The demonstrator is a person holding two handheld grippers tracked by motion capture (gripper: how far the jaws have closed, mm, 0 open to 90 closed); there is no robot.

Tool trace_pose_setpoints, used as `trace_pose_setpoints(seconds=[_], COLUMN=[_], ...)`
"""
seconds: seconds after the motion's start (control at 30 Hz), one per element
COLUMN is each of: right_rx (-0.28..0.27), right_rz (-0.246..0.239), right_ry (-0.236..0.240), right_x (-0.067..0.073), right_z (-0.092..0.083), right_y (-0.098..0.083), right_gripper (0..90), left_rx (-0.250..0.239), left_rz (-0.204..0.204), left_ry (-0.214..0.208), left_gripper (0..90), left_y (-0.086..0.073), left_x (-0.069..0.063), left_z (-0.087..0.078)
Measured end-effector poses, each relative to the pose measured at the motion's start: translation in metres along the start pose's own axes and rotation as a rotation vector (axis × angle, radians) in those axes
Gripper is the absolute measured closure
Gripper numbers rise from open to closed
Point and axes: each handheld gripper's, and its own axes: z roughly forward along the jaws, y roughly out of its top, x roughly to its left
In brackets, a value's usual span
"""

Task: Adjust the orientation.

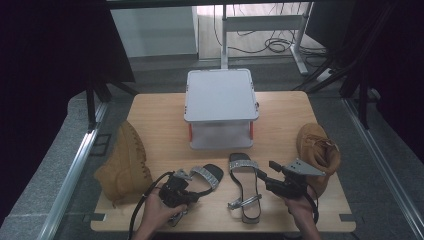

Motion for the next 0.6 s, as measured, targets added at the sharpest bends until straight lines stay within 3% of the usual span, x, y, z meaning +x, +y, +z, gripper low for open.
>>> trace_pose_setpoints(seconds=[0.1,0.2,0.27,0.37,0.5,0.6], right_rx=[-0.006,-0.007,-0.006,-0.001,0.017,0.05], right_rz=[-0.011,-0.022,-0.028,-0.048,-0.082,-0.122], right_ry=[0.012,0.02,0.031,0.041,0.052,0.057], right_x=[0.005,0.011,0.016,0.025,0.039,0.048], right_z=[0.0,0.001,0.001,0.002,0.004,0.007], right_y=[0.003,0.005,0.006,0.006,0.005,0.002], right_gripper=[39.6,40.0,42.8,44.4,48.1,57.8], left_rx=[-0.082,-0.181,-0.2,-0.244,-0.276,-0.285], left_rz=[0.004,-0.015,-0.027,-0.048,-0.064,-0.082], left_ry=[-0.041,-0.03,0.009,0.029,0.069,0.1], left_gripper=[75.8,65.3,55.1,48.5,43.5,41.8], left_y=[0.0,-0.003,-0.005,-0.011,-0.016,-0.018], left_x=[0.002,0.005,0.005,0.008,0.015,0.021], left_z=[-0.009,-0.02,-0.024,-0.031,-0.037,-0.041])
